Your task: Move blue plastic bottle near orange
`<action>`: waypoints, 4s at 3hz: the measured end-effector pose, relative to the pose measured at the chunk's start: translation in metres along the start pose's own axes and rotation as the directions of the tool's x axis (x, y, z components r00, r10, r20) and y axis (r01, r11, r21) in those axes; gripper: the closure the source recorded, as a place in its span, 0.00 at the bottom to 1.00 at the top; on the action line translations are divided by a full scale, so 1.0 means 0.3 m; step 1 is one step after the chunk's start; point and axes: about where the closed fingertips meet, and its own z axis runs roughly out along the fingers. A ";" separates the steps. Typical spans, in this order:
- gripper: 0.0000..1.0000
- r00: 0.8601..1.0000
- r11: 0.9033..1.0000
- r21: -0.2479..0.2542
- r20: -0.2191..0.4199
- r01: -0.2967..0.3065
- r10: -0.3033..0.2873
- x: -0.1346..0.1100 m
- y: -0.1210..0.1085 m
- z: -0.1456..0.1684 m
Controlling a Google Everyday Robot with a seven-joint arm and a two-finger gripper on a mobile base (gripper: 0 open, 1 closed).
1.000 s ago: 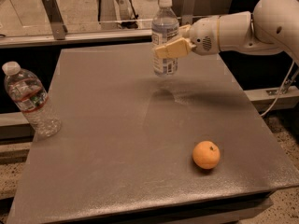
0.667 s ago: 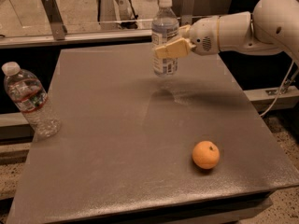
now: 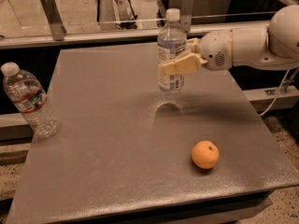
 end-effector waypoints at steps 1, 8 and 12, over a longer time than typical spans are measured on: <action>1.00 1.000 0.999 -0.051 0.005 0.014 -0.014 0.033 0.135 -0.046; 0.36 0.998 0.968 -0.244 0.006 0.065 -0.066 0.247 0.415 -0.215; 0.00 0.995 0.973 -0.209 0.011 0.102 -0.102 0.196 0.389 -0.345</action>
Offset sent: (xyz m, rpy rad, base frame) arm -0.1162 -0.0113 -0.0112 -0.0175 0.0049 0.1366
